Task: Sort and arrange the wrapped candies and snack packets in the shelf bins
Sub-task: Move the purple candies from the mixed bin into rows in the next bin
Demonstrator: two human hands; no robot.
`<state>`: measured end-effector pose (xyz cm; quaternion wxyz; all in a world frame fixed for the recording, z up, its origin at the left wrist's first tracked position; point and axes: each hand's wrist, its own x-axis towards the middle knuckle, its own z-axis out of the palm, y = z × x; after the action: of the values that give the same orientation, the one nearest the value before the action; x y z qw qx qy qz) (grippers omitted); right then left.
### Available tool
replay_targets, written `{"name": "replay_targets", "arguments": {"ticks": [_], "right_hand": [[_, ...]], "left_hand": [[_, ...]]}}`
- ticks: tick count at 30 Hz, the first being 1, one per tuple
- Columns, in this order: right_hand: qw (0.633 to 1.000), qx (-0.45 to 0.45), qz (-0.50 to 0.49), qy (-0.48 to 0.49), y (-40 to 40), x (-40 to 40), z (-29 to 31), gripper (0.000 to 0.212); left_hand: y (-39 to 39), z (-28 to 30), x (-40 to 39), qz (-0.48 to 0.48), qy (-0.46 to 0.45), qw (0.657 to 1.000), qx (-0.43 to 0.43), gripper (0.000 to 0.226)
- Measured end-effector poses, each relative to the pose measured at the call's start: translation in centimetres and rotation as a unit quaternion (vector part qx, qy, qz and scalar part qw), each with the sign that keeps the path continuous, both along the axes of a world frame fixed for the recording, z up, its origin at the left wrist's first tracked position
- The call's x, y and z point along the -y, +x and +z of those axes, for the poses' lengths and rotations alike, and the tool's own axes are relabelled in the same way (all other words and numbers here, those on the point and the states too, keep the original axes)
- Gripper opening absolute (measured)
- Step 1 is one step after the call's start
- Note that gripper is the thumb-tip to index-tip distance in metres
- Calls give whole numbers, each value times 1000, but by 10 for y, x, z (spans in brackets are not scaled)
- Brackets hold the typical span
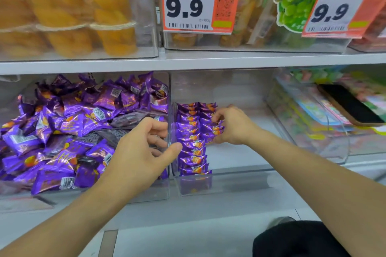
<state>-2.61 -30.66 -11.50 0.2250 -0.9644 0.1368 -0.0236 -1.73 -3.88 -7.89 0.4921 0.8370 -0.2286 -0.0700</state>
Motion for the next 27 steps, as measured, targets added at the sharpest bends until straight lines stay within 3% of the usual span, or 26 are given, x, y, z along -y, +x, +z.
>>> {"name": "replay_targets", "arguments": {"ticks": [5, 18, 27], "right_hand": [[999, 2, -30, 20, 0, 3, -2, 44], [997, 22, 45, -67, -1, -3, -2, 27], [996, 28, 31, -81, -3, -4, 0, 19]], "left_hand": [[3, -1, 0, -1, -7, 1000, -3, 38], [1, 0, -2, -14, -15, 1000, 2, 36], [0, 0, -2, -11, -13, 1000, -1, 36]]}}
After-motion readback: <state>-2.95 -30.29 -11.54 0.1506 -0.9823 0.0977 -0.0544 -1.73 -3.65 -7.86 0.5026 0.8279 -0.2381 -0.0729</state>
